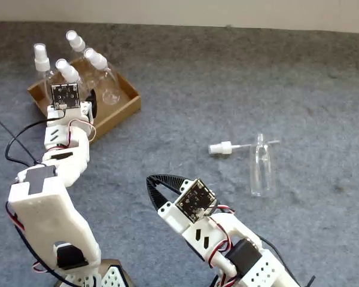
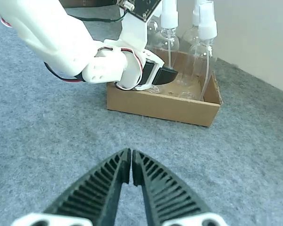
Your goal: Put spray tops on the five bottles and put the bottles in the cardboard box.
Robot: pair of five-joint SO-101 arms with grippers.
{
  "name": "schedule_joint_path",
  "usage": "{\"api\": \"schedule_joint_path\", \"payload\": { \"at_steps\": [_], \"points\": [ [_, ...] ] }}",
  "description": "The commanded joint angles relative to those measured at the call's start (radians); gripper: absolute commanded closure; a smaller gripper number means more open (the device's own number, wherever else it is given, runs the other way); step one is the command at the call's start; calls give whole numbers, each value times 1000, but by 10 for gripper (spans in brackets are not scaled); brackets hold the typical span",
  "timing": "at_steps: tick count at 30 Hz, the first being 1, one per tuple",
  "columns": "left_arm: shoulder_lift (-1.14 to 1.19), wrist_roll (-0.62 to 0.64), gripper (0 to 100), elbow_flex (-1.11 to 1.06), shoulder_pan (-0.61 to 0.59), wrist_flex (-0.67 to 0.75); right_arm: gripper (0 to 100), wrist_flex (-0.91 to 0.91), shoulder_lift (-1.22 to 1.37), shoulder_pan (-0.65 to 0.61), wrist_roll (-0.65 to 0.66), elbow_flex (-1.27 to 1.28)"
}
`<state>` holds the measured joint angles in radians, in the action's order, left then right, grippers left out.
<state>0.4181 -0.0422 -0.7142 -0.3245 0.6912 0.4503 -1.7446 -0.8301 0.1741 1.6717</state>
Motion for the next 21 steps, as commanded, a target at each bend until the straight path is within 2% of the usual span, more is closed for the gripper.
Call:
{"api": "schedule_joint_path", "payload": {
  "at_steps": [1,13,18,21],
  "points": [
    [-13,0,796,-1,-15,9,991,2,-1,16,9,104],
    [-13,-2,792,-35,-25,11,991,2,1,16,9,104],
    [-13,-5,699,-35,-25,9,991,2,1,16,9,104],
    [-13,-3,694,-35,-25,9,991,2,1,16,9,104]
  ]
}}
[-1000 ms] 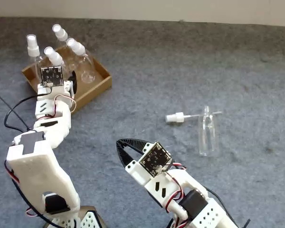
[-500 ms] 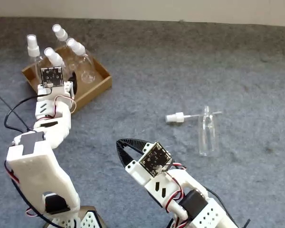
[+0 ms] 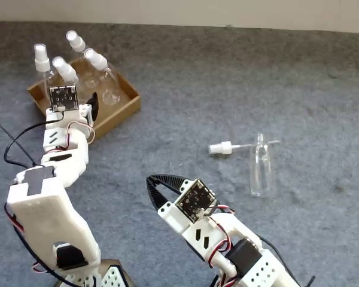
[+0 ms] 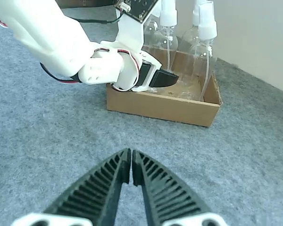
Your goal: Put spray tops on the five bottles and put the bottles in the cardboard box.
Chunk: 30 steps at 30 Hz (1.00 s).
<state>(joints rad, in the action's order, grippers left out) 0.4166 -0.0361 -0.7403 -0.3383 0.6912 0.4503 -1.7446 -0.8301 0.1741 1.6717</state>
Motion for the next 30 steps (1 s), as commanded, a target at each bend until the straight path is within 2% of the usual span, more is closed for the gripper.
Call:
{"api": "schedule_joint_path", "payload": {
  "at_steps": [1,10,25,27,30],
  "points": [
    [-12,-8,694,-8,-12,9,991,2,1,16,9,104],
    [-36,-11,694,-62,-10,14,991,2,2,16,9,104],
    [-381,-12,694,-340,-8,5,991,4,2,16,9,104],
    [-435,-12,694,-374,-10,-37,991,4,2,16,9,104],
    [-533,-12,694,-387,-10,-189,991,4,2,18,9,104]
  ]
}}
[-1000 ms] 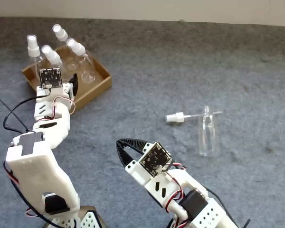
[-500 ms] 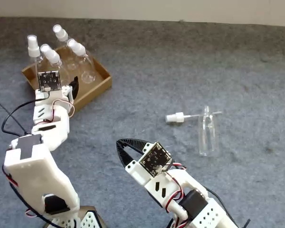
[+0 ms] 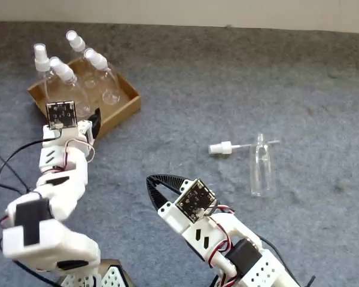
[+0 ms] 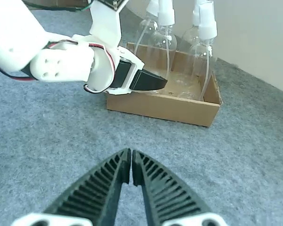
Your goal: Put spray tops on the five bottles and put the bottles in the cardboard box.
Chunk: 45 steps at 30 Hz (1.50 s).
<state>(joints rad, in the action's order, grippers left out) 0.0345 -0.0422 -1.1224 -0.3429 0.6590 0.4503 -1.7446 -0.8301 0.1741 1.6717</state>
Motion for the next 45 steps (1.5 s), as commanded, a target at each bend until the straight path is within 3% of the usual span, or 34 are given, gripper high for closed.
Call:
{"api": "schedule_joint_path", "payload": {
  "at_steps": [1,13,21,26,33,38,45],
  "points": [
    [-186,-6,694,-5,-5,-219,991,4,2,18,9,104],
    [-693,-6,694,19,30,-990,991,-4,-7,105,3,104],
    [-845,-3,694,303,163,-1626,990,15,-7,174,9,94],
    [-845,-2,694,484,274,-1900,986,199,-7,283,9,-65],
    [-843,-2,694,576,467,-2038,986,499,-7,585,9,-361],
    [-843,-2,694,575,559,-2045,986,526,-8,858,9,-401],
    [-842,-2,694,478,661,-2018,986,522,-8,1130,9,-400]
  ]
}}
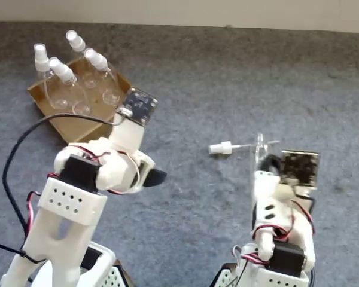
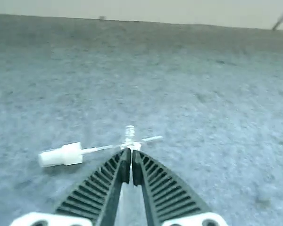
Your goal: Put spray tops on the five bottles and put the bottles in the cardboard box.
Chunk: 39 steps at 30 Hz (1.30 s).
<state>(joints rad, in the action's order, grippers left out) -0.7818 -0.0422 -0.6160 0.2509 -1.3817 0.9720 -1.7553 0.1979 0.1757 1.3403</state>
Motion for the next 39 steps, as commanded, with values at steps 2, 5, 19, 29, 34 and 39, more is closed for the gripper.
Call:
{"api": "schedule_joint_path", "payload": {
  "at_steps": [2,5,19,29,34,39],
  "points": [
    [-25,-2,694,-71,88,64,986,1,2,153,8,-67],
    [-25,0,694,-130,99,140,986,1,2,208,8,-62],
    [-24,2,694,-5,124,137,986,-331,2,473,2,432],
    [139,107,695,213,317,11,986,-122,4,717,0,470],
    [467,121,695,409,375,8,986,-94,4,731,3,470],
    [734,123,695,653,426,-43,989,-21,4,733,8,469]
  ]
}}
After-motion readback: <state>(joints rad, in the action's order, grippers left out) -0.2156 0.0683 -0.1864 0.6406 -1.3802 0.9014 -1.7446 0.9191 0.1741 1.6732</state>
